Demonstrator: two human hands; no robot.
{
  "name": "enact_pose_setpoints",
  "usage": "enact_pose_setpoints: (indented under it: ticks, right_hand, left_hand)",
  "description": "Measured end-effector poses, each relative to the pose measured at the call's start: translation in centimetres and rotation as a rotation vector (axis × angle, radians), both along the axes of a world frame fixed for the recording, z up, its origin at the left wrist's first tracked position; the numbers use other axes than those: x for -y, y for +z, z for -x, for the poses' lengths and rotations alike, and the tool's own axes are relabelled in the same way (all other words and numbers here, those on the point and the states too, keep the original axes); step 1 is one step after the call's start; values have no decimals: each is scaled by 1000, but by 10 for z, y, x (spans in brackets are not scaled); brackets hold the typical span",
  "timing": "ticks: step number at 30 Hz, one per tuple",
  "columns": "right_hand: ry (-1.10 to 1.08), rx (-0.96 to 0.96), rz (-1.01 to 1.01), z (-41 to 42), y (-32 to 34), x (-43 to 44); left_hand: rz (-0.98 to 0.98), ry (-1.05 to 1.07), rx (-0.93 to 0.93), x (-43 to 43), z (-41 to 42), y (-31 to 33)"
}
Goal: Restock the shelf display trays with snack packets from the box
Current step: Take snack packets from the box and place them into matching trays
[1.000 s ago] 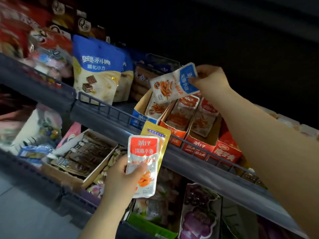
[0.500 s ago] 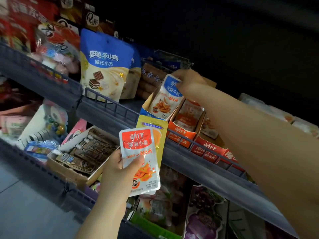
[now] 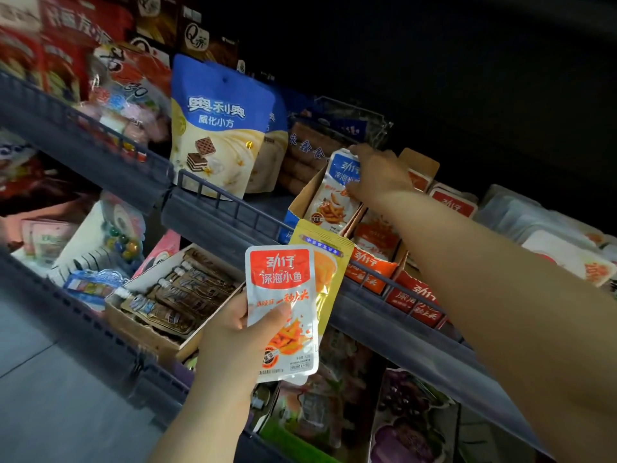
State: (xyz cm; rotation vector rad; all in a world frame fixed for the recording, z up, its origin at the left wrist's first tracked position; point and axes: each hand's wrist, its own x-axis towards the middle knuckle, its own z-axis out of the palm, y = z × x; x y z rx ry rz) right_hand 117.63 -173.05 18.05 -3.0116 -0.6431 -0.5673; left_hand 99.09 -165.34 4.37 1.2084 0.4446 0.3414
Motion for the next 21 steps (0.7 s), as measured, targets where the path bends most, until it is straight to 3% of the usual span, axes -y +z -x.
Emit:
enact_pose_setpoints:
  ticks: [6, 9, 11, 14, 17, 21]
  right_hand:
    - [39, 24, -142, 6, 3, 9]
    - [191, 37, -275, 27, 7, 13]
    - [331, -53, -331, 50, 7, 14]
    - [496, -301, -253, 82, 6, 16]
    - [498, -532, -71, 101, 5, 18]
    - [483, -610, 1, 110, -1, 24]
  left_hand:
    - [-26, 8, 4, -1, 1, 2]
    - [-62, 7, 8, 0, 3, 4]
    - [-88, -1, 9, 2, 4, 6]
    - [-134, -28, 20, 5, 7, 9]
    - [-119, -49, 42, 8, 11, 10]
    - [-115, -70, 43, 14, 16, 11]
